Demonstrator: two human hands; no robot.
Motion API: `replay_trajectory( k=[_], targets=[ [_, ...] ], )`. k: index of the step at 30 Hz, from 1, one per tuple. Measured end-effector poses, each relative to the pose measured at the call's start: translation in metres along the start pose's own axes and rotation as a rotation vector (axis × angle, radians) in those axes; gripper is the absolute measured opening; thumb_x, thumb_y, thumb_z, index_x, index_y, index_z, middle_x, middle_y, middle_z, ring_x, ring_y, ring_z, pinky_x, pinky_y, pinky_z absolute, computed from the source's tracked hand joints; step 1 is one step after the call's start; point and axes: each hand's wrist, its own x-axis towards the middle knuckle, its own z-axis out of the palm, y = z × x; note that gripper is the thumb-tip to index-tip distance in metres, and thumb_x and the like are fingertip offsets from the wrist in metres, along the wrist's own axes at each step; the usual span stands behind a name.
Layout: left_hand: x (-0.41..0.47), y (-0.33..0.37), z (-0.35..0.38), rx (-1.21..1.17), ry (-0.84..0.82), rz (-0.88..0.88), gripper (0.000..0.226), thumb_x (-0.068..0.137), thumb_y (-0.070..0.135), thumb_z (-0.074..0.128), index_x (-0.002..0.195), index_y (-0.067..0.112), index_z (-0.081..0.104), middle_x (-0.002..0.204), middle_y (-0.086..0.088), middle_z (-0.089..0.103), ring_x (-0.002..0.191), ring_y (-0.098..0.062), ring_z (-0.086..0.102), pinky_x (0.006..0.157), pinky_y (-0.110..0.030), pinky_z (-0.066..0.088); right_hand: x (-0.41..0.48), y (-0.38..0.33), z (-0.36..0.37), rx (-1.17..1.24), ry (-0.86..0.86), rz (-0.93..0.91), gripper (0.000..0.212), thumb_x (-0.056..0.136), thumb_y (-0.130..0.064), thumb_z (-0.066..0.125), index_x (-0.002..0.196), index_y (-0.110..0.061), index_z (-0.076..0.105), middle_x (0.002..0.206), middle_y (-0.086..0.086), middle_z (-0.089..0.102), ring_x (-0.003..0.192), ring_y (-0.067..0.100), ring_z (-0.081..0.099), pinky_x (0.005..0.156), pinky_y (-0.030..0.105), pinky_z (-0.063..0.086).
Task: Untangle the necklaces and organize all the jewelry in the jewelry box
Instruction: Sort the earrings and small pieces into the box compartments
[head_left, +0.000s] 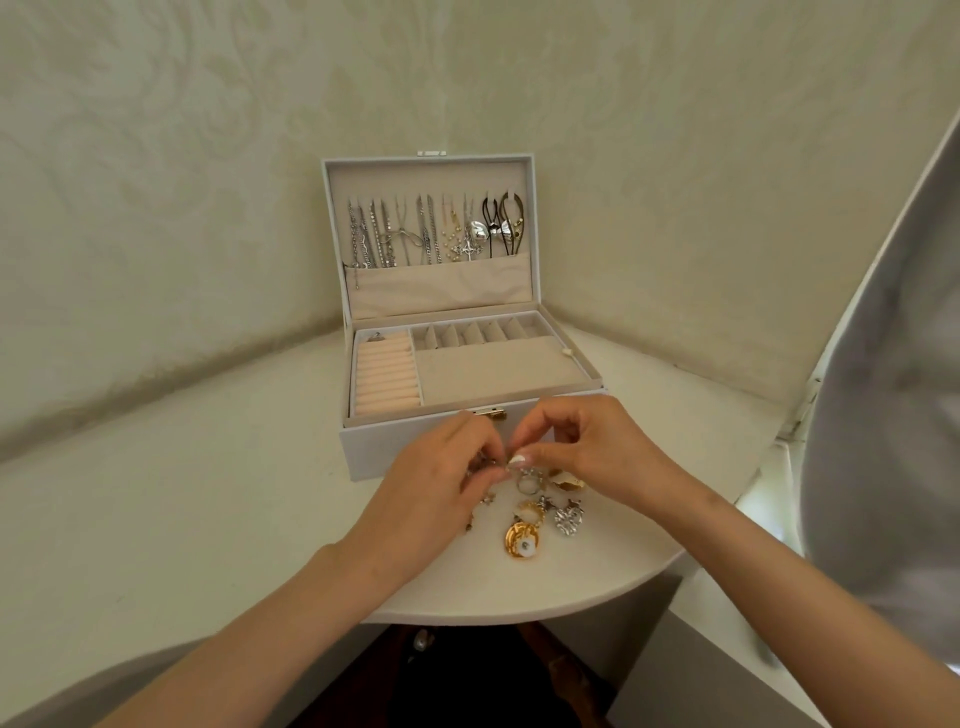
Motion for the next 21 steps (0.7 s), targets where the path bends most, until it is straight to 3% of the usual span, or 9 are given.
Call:
replay_trajectory(
  k=[4,9,13,16,18,21],
  targets=[
    [-0.006,-0.007,-0.001,0.176,-0.051,0.073,0.011,0.081,0.031,0.065,0.079,0.022,0.060,0.079,0.015,0.057,0.078,-0.003,0.045,0.069,-0.022,0.039,-0.002,0.003,-0.014,-0.477,-0.074,-0.047,0.019,0.076,-0.025,0.075,0.074,-0.042,0.066,0.074,-0.025,0.058,0.073,-0.014,0.048,0.060,0.012,0.028],
    [-0.004,-0.009,0.000,0.263,-0.053,0.119,0.022,0.078,0.045,0.055,0.074,0.025,0.061,0.079,0.015,0.058,0.080,-0.003,0.042,0.071,-0.014,0.029,-0.001,0.006,-0.015,-0.641,-0.203,-0.056,0.016,0.081,-0.025,0.069,0.089,-0.040,0.069,0.092,-0.017,0.055,0.077,-0.002,0.047,0.067,0.013,0.033],
    [0.000,-0.005,0.001,0.235,-0.034,0.128,0.025,0.083,0.045,0.047,0.080,0.024,0.061,0.085,0.014,0.057,0.084,-0.004,0.043,0.075,-0.014,0.030,0.002,0.007,-0.011,-0.658,-0.217,-0.103,0.012,0.083,-0.026,0.066,0.089,-0.036,0.068,0.098,-0.013,0.058,0.080,0.001,0.046,0.069,0.020,0.036],
    [0.002,-0.001,0.002,0.191,0.007,0.130,0.011,0.083,0.030,0.061,0.089,0.021,0.057,0.088,0.012,0.055,0.083,-0.004,0.043,0.072,-0.018,0.033,0.001,0.008,-0.012,-0.665,-0.227,-0.131,0.009,0.086,-0.026,0.063,0.092,-0.031,0.066,0.094,-0.016,0.057,0.076,-0.001,0.045,0.067,0.017,0.033],
    [0.005,0.002,0.003,0.164,0.003,0.121,0.020,0.081,0.021,0.070,0.094,0.020,0.055,0.089,0.014,0.050,0.083,-0.002,0.042,0.070,-0.017,0.033,0.000,0.007,-0.015,-0.530,-0.195,-0.113,0.011,0.086,-0.024,0.064,0.084,-0.034,0.062,0.082,-0.019,0.055,0.073,-0.006,0.048,0.064,0.013,0.031],
    [0.010,0.008,0.004,0.122,0.028,0.130,0.021,0.082,0.024,0.068,0.096,0.022,0.052,0.088,0.019,0.044,0.079,0.000,0.044,0.063,-0.015,0.039,0.000,0.002,-0.016,-0.184,-0.163,-0.047,0.023,0.083,-0.017,0.069,0.073,-0.034,0.059,0.065,-0.022,0.053,0.061,-0.003,0.046,0.059,0.014,0.030]
  ],
)
